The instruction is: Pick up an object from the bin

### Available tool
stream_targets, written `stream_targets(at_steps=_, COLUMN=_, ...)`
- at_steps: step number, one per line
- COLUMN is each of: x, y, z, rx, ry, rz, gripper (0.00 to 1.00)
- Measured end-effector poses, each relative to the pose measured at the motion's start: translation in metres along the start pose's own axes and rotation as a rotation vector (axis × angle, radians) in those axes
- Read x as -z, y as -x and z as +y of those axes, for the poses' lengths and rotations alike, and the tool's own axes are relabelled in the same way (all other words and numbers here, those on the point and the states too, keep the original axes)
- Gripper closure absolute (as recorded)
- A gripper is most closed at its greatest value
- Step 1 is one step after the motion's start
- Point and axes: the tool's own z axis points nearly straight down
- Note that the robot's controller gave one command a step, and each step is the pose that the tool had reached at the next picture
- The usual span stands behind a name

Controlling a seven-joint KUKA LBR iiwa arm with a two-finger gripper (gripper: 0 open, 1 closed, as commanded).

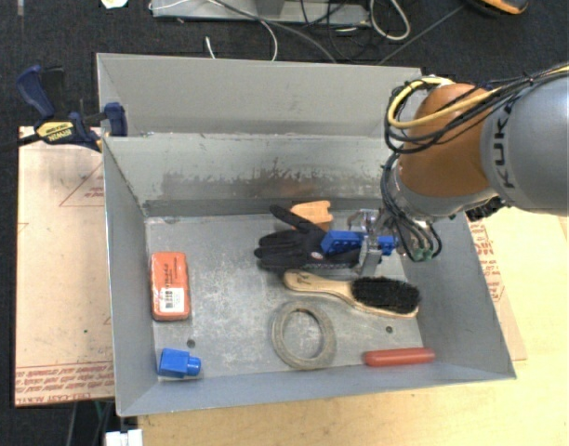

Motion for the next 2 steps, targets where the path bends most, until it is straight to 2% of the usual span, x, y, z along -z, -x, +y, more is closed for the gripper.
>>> stream_targets(at_steps=2, x=0.055, y=0.002, z=0.001, rx=0.001, ry=0.000, rz=-0.003, gripper=1.00)
